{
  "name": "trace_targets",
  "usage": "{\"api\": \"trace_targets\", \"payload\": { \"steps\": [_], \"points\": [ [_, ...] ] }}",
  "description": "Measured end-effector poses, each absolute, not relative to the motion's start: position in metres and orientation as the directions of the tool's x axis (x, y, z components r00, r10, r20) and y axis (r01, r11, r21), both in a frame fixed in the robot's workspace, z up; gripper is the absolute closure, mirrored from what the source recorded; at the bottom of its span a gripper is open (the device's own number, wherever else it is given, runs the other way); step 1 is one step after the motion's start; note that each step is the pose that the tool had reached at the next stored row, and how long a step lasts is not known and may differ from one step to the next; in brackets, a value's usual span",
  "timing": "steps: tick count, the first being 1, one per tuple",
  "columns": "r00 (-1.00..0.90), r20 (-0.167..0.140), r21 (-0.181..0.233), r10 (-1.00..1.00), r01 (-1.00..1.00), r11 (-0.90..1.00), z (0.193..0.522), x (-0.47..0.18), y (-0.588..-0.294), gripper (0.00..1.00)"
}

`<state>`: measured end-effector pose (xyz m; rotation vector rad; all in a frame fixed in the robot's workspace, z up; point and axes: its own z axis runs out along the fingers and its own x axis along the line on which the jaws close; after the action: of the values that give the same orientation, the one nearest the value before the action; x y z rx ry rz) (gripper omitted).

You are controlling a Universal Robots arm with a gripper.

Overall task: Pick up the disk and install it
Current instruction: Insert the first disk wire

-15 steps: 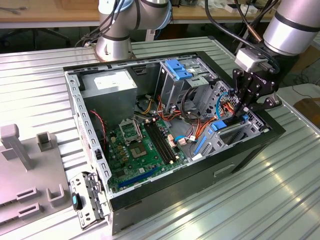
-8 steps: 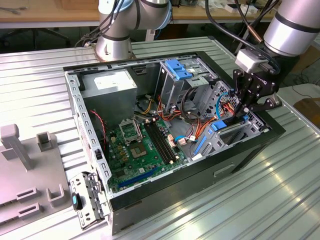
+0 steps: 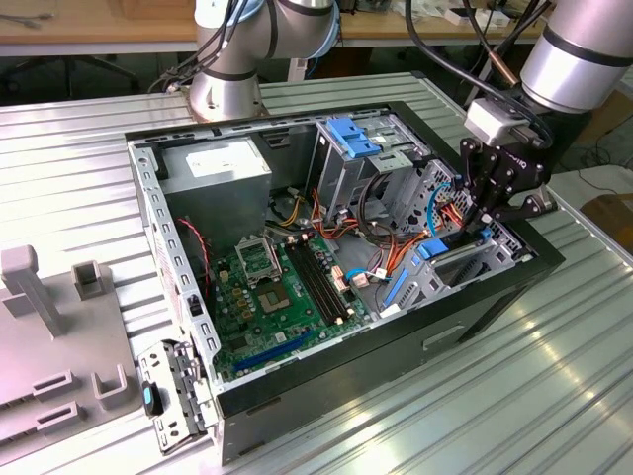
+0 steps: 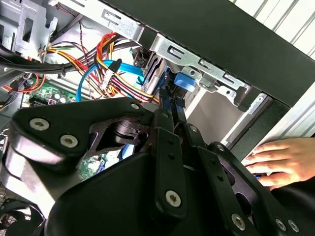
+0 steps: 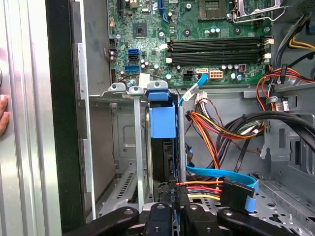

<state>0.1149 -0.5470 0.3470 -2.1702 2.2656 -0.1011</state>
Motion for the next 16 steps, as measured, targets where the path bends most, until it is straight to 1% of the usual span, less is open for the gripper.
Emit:
{"api": "trace_targets", "payload": {
  "steps": [16],
  "points": [
    [-0.059,0.042,-0.047,-0.997,-0.997,0.058,0.3493,0.115,-0.5471,0.84]
  ]
}}
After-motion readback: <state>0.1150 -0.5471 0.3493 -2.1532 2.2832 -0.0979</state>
